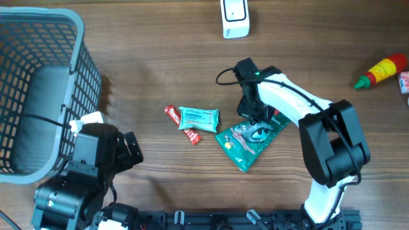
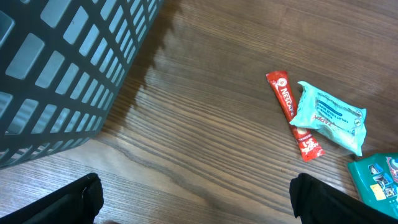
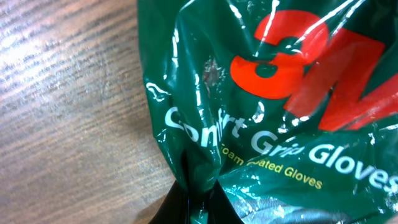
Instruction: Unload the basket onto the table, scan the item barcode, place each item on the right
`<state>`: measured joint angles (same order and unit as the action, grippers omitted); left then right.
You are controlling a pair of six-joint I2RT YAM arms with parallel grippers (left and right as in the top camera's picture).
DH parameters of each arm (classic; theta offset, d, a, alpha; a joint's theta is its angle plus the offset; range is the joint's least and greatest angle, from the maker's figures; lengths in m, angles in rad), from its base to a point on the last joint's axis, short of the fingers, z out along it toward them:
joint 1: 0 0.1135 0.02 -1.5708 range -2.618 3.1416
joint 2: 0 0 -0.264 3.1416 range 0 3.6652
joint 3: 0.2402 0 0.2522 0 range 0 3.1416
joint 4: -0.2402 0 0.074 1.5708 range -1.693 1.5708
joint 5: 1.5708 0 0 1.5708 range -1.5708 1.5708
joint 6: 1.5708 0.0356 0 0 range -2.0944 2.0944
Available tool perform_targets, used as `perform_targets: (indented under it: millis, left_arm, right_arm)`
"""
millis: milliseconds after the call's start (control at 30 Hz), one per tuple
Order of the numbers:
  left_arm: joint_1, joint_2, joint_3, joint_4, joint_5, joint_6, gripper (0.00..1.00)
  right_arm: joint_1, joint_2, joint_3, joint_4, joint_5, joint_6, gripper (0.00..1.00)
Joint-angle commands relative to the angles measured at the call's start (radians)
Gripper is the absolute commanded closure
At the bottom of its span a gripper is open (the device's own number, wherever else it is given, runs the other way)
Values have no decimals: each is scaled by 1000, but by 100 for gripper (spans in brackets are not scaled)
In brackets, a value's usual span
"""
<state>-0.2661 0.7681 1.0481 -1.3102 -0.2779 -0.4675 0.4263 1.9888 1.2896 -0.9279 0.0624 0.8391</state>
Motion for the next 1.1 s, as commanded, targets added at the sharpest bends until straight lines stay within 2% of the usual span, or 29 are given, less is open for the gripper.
perform_targets:
  millis: [0,267,500,767,933,1067]
  left_arm:
    - [5,-2,1,0,5,15,0]
    - [5,-2,1,0,5,15,0]
    - [5,-2,1,0,5,15,0]
    - [5,-2,1,0,5,15,0]
    - [5,-2,1,0,5,16,0]
    - [5,-2,1,0,5,16,0]
  right_arm:
    - [-21,9,57,-39,-64,-137,96]
    - [-24,-185,87,-12,-518,-663,96]
    - [-13,-237,78,-63,-527,-875,95]
    - [121,-217,-41,105,-385,-913,95]
    - [282,-217,-42,100,-162,-918,95]
    - [357,-213,-42,106,-53,-916,95]
